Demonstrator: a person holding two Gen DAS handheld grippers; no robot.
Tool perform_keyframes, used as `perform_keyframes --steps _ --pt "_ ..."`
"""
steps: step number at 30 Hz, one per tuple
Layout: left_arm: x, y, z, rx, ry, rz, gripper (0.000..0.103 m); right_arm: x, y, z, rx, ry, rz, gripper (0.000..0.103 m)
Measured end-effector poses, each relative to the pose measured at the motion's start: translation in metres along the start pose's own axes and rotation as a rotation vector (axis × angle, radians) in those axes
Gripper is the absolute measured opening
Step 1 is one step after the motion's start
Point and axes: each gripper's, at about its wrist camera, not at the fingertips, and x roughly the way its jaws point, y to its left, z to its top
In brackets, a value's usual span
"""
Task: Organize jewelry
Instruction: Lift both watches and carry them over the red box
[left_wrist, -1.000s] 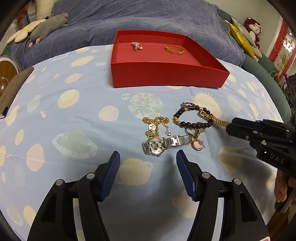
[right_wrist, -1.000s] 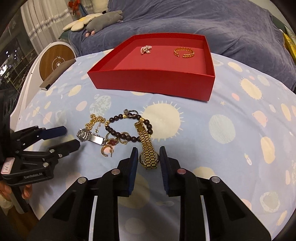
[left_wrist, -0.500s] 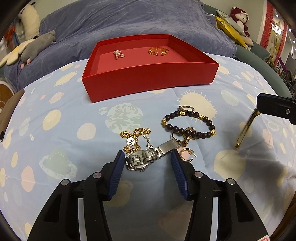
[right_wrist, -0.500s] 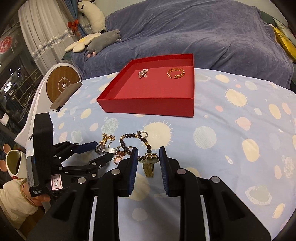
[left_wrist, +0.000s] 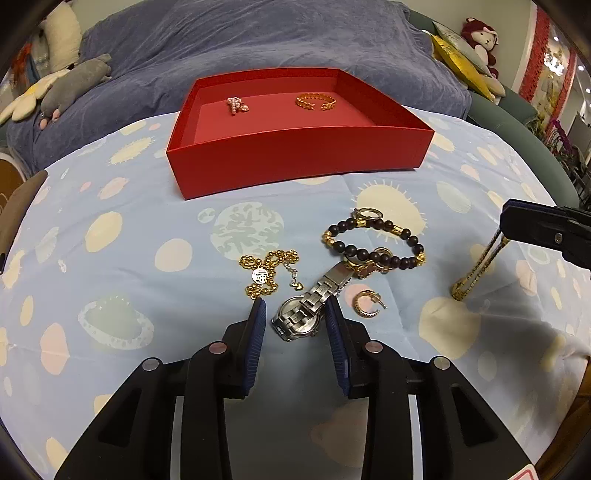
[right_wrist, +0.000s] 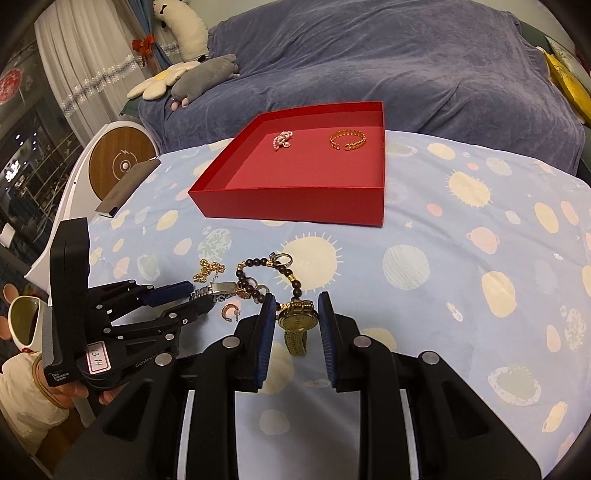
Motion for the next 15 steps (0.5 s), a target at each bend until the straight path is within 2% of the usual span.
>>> perform_keyframes --steps 11,15 --pt "0.0054 -0.0075 0.0048 0.023 -0.034 0.009 0.033 0.0038 0.0063 -0.0036 -0.012 0.013 0.009 0.023" --pt "0.0037 -0.0084 0.0057 0.016 -0.027 -0.02 0.022 0.0039 0.0072 -0.0036 -0.011 0.013 0.009 0.023"
